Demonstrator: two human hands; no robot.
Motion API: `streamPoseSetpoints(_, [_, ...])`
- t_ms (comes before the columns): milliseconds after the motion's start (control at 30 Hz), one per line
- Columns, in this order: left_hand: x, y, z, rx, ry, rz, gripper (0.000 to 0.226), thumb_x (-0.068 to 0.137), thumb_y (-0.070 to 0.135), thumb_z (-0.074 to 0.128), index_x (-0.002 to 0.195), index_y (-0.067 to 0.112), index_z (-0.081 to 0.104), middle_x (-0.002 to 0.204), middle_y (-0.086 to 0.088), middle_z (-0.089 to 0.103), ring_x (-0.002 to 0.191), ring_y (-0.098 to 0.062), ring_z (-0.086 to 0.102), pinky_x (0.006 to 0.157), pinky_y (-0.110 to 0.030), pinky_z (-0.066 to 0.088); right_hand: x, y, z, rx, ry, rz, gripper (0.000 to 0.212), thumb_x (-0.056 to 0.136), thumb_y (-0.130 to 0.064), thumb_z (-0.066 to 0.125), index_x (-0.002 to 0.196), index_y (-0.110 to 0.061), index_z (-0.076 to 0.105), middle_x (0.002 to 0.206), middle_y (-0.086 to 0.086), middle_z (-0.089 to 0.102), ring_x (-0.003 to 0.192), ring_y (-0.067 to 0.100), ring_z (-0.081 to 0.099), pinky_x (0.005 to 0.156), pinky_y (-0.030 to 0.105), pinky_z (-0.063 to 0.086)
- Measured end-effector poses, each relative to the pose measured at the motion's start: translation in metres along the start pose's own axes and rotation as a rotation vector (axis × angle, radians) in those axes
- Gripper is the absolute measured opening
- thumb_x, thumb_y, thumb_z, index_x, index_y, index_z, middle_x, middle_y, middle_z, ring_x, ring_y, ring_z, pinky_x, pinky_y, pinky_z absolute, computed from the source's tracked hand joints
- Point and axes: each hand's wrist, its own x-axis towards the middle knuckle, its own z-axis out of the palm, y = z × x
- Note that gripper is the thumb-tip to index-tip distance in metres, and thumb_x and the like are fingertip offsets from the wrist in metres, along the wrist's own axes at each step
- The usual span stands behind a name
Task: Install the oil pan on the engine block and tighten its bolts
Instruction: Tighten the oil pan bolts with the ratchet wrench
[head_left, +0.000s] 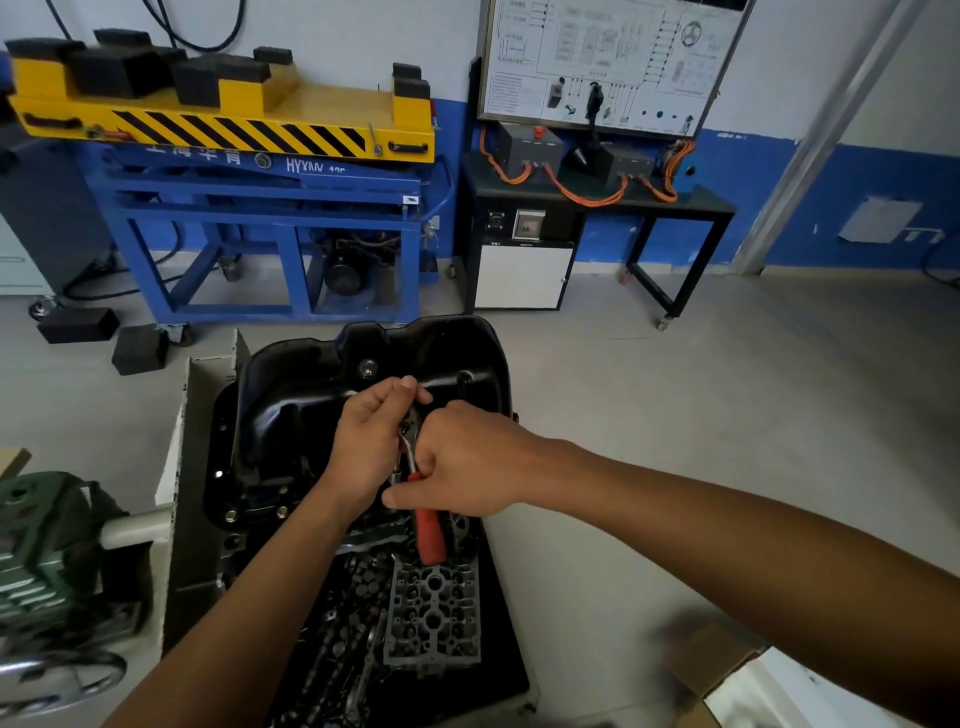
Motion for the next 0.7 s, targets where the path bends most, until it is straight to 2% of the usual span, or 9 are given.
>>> streamPoseSetpoints(133, [-0.003, 0.001, -0.004, -0.014, -0.019, -0.022, 0.035, 0.107, 0.026, 0.042, 0.088, 0.011, 0.068, 0.072, -0.001, 0.057, 0.068, -0.015, 0.048, 0.069, -0.030, 0.041, 0.000, 0.004, -0.002, -0.017, 0.010, -0.006, 0.056, 0.085, -0.051, 0.071, 0.046, -0.017, 0.049, 0.042, -0.005, 0.045, 0.039, 0.011, 0.042, 0.048, 0.031, 0.041])
streamPoseSetpoints(233, [-0.005, 0.001, -0.006, -0.069, -0.034, -0.050, 0.039, 0.108, 0.024, 0.040, 0.086, 0.018, 0.071, 0.082, -0.006, 0.061, 0.075, -0.021, 0.052, 0.072, -0.035, 0.043, -0.002, 0.009, -0.011, -0.152, -0.001, -0.026, 0.055, 0.083, -0.053, 0.072, 0.046, -0.021, 0.047, 0.043, -0.008, 0.044, 0.043, 0.009, 0.043, 0.048, 0.026, 0.034])
streamPoseSetpoints(333, [-0.004, 0.003, -0.003, -0.067, -0.073, -0.081, 0.034, 0.099, 0.034, 0.044, 0.084, 0.024, 0.073, 0.088, -0.014, 0.060, 0.079, -0.027, 0.052, 0.071, -0.039, 0.042, -0.003, 0.012, -0.018, -0.265, -0.017, -0.039, 0.055, 0.082, -0.053, 0.073, 0.048, -0.022, 0.044, 0.042, -0.009, 0.041, 0.042, 0.008, 0.041, 0.046, 0.026, 0.035])
streamPoseSetpoints(433, [-0.003, 0.004, -0.002, -0.060, -0.109, -0.113, 0.032, 0.093, 0.039, 0.045, 0.086, 0.025, 0.073, 0.090, -0.015, 0.057, 0.080, -0.028, 0.048, 0.068, -0.037, 0.039, -0.004, 0.015, -0.022, -0.332, -0.029, -0.029, 0.053, 0.081, -0.052, 0.074, 0.050, -0.023, 0.042, 0.045, -0.009, 0.042, 0.047, 0.009, 0.045, 0.047, 0.026, 0.032])
streamPoseSetpoints(533, [-0.003, 0.004, -0.003, 0.011, -0.116, -0.108, 0.033, 0.092, 0.040, 0.044, 0.089, 0.025, 0.073, 0.086, -0.012, 0.057, 0.071, -0.017, 0.050, 0.059, -0.029, 0.036, -0.005, 0.020, -0.028, -0.385, -0.027, 0.001, 0.051, 0.082, -0.051, 0.074, 0.052, -0.023, 0.044, 0.048, -0.008, 0.045, 0.050, 0.010, 0.045, 0.048, 0.026, 0.031])
streamPoseSetpoints(600, [-0.003, 0.003, -0.002, 0.026, -0.112, -0.113, 0.032, 0.093, 0.039, 0.045, 0.087, 0.027, 0.073, 0.079, -0.004, 0.058, 0.065, -0.007, 0.051, 0.056, -0.023, 0.038, -0.004, 0.024, -0.031, -0.405, -0.021, 0.023, 0.051, 0.082, -0.050, 0.075, 0.053, -0.023, 0.043, 0.049, -0.007, 0.046, 0.051, 0.012, 0.047, 0.048, 0.026, 0.030])
streamPoseSetpoints(700, [-0.003, 0.001, -0.001, 0.019, -0.120, -0.098, 0.037, 0.103, 0.028, 0.042, 0.084, 0.028, 0.073, 0.081, 0.006, 0.063, 0.063, -0.002, 0.055, 0.056, -0.018, 0.044, -0.002, 0.031, -0.035, -0.426, 0.027, 0.050, 0.051, 0.081, -0.048, 0.076, 0.054, -0.023, 0.040, 0.055, -0.005, 0.045, 0.052, 0.015, 0.046, 0.049, 0.027, 0.027])
